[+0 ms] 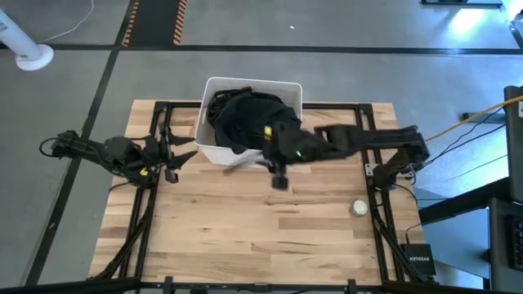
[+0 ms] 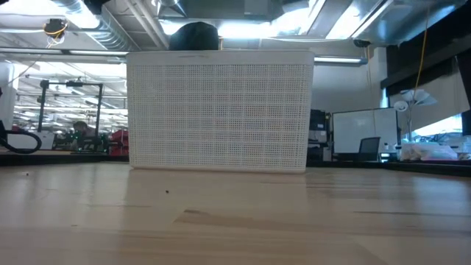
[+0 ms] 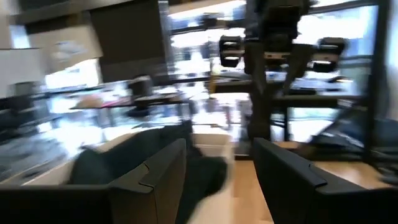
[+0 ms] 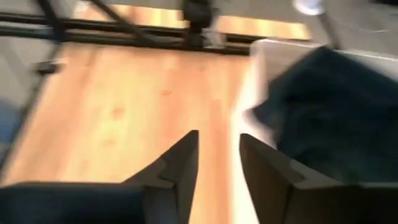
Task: Sort clothes
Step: Return to Home Position
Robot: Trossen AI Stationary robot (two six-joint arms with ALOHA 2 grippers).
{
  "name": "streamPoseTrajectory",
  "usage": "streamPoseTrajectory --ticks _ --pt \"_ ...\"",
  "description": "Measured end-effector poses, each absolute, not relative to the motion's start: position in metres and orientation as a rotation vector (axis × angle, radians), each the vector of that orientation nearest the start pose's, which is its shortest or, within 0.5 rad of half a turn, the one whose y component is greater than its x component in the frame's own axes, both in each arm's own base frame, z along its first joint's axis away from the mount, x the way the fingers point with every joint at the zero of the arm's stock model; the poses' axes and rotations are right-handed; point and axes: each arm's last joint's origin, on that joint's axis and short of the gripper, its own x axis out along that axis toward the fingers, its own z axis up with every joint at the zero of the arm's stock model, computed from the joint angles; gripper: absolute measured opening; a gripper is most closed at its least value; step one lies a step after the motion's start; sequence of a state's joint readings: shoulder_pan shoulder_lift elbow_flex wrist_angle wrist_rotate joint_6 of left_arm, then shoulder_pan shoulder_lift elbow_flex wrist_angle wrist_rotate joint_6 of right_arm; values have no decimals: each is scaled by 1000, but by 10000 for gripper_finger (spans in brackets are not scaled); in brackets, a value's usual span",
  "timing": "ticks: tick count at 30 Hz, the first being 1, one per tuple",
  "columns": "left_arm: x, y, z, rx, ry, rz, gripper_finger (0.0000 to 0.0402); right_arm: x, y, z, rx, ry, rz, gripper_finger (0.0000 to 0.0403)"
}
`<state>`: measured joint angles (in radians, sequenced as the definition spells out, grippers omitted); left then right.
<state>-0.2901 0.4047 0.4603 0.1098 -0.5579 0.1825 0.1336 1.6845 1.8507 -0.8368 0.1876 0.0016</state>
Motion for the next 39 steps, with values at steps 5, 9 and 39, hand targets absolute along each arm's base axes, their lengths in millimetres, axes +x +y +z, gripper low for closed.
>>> streamPoseTrajectory --ticks 5,9,39 --pt "104 -20 295 141 -131 99 153 330 74 376 -74 709 30 85" --pt "101 -19 291 134 -94 102 115 296 84 353 -50 599 -4 51" --pt "90 -13 233 6 71 117 13 188 41 207 93 258 -73 28"
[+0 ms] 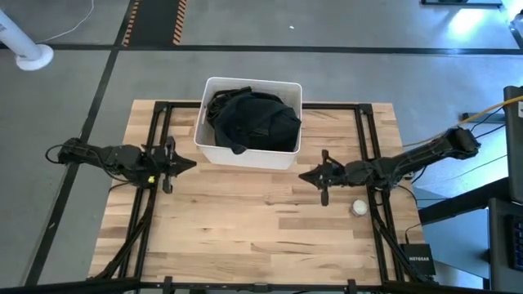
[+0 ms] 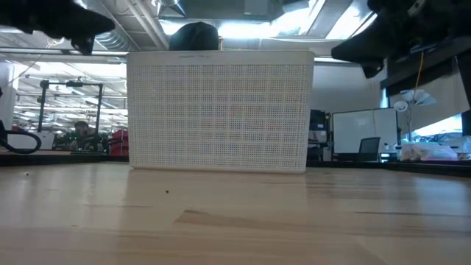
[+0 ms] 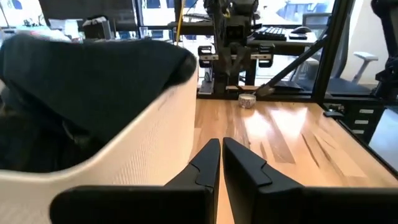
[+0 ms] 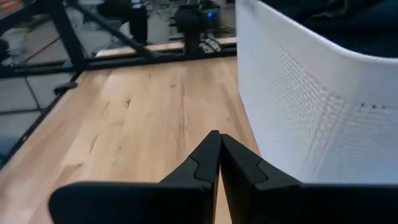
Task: Sort clothes
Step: Return to Home Position
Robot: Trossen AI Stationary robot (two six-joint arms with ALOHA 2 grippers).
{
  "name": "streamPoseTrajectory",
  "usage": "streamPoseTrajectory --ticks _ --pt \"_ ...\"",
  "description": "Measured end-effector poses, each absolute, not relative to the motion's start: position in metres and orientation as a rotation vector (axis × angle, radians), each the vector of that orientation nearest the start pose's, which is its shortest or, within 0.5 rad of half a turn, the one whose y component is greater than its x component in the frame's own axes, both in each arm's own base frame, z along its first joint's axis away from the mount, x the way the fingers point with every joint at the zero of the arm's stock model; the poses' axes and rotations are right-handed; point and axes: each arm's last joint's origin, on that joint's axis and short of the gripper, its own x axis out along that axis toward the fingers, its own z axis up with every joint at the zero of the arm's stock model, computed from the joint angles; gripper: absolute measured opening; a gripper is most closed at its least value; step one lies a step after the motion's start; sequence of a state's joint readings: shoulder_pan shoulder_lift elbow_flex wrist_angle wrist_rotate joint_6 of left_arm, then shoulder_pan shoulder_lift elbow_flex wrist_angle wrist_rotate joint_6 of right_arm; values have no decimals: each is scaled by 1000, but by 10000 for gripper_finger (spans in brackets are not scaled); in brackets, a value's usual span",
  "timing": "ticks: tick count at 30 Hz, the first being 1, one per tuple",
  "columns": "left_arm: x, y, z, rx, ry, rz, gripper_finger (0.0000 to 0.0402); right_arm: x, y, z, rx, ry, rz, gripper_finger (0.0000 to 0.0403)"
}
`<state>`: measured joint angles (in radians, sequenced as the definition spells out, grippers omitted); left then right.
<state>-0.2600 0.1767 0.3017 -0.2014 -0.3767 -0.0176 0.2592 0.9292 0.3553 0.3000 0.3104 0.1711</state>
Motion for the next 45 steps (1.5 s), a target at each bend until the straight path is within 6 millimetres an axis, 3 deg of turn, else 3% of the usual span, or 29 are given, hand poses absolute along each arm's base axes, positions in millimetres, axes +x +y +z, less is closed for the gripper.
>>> streamPoseTrajectory --ticks 6,10,22,36,45 --pt "85 -12 218 -32 55 117 13 190 12 210 113 265 128 28" --pt "81 -11 215 -54 53 118 13 186 2 208 130 248 104 28" --pt "75 -9 210 -79 81 125 13 152 -2 178 148 63 -56 28" --pt "75 -8 209 -146 88 148 13 120 -3 169 141 -15 -87 28" --pt "75 -9 209 -61 96 130 13 106 -3 170 103 -24 -89 28"
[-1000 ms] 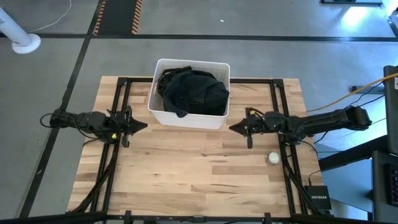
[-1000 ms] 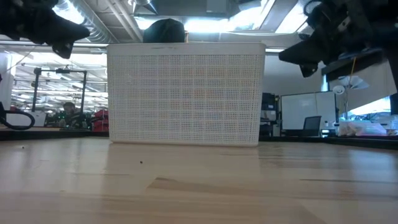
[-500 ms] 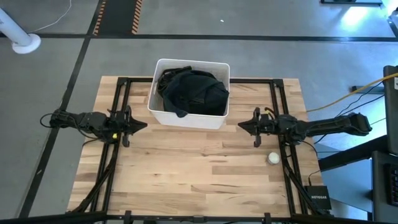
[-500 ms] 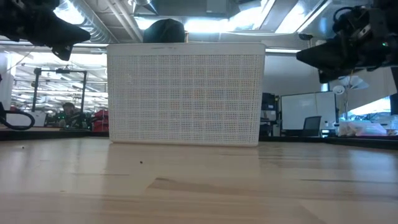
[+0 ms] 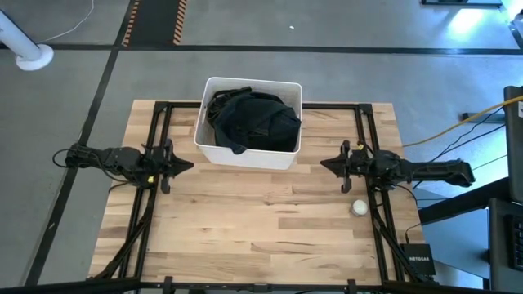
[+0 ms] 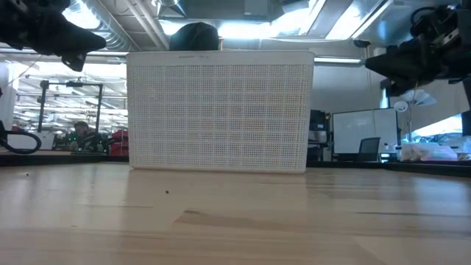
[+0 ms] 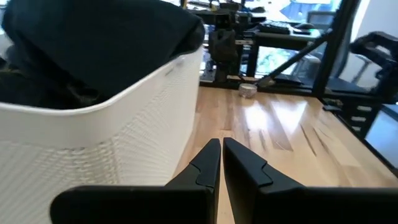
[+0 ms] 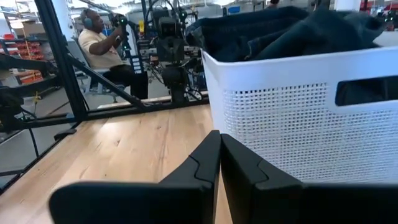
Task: Sort clothes
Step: Return to Home Position
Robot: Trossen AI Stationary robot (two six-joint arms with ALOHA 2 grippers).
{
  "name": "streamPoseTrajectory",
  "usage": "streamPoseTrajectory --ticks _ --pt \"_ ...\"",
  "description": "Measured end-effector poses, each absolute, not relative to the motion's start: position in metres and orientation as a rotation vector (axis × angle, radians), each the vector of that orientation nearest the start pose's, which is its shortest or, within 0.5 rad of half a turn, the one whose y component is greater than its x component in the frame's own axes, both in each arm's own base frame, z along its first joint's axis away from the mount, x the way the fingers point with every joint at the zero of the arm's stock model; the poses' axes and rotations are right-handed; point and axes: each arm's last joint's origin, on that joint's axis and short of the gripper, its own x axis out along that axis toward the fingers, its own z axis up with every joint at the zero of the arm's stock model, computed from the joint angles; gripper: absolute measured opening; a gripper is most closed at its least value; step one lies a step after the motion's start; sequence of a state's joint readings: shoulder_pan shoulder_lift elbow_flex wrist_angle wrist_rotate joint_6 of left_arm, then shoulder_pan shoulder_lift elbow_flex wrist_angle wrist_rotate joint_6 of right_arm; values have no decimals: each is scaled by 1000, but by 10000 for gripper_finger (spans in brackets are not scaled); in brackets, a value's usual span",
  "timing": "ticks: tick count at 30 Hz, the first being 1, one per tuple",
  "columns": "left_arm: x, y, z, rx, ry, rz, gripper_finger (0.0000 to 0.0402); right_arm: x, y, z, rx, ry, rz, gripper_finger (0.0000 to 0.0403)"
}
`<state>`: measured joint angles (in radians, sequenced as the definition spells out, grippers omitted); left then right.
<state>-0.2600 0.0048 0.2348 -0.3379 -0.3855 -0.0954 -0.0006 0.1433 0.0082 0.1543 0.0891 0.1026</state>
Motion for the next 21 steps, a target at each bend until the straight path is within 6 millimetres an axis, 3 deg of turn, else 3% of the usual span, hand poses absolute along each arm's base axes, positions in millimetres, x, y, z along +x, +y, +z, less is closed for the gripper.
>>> streamPoseTrajectory --ticks 5,12,21 --pt "80 -11 203 -62 70 81 13 100 -3 172 98 -61 -88 28" --pt "92 -15 175 -109 38 42 13 99 -2 169 101 -30 -68 28" --pt "94 -8 173 -97 13 63 13 99 -2 166 100 1 -69 28"
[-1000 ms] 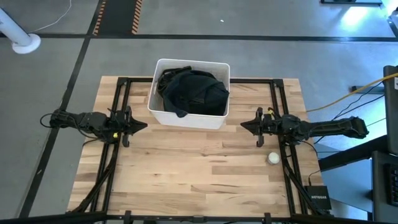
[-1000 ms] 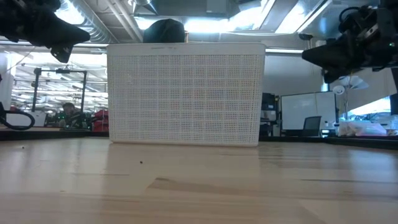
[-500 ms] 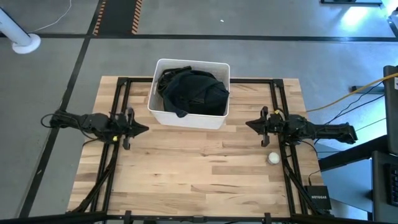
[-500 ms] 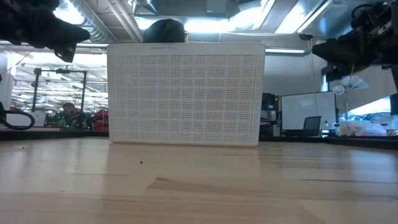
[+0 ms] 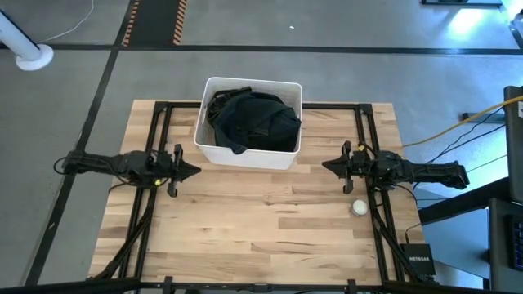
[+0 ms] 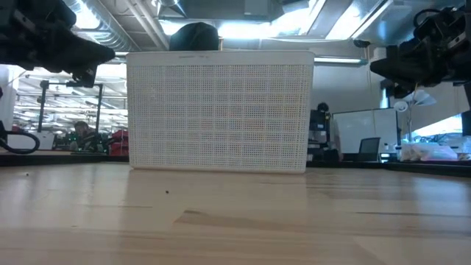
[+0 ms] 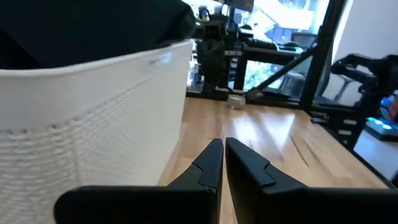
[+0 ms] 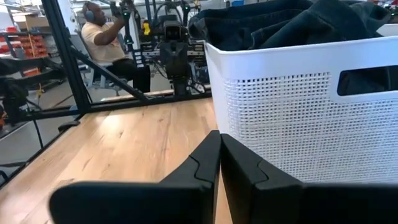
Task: Sort clothes
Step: Return to Home Position
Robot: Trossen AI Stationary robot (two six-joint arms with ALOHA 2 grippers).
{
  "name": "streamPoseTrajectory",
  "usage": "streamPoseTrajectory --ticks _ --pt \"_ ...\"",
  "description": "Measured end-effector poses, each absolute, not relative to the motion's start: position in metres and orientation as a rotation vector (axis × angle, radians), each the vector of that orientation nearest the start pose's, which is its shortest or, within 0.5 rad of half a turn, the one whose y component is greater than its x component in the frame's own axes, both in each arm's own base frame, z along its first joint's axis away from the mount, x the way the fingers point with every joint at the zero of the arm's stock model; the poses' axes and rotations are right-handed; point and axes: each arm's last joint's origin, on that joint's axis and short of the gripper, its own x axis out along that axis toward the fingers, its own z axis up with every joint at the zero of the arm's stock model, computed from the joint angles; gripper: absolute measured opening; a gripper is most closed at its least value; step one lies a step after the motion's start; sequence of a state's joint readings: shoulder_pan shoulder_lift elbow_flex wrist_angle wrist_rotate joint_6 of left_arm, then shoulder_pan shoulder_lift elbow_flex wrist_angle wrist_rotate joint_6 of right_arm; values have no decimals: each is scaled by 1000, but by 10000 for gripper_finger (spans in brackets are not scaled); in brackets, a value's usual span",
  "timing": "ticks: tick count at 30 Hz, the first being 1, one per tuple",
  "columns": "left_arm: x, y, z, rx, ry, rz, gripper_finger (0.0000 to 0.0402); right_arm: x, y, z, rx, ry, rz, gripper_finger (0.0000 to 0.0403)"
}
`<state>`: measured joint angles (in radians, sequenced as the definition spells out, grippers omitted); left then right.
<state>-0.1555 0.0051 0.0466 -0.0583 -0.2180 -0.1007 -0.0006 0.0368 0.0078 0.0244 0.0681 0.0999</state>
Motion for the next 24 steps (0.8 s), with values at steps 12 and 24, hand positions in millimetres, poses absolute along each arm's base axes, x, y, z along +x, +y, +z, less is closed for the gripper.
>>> streamPoseTrajectory --ticks 12,24 --pt "98 5 168 -57 -21 96 13 99 -2 165 99 4 -67 28" --pt "98 6 167 43 -12 117 13 99 -2 165 99 4 -67 28"
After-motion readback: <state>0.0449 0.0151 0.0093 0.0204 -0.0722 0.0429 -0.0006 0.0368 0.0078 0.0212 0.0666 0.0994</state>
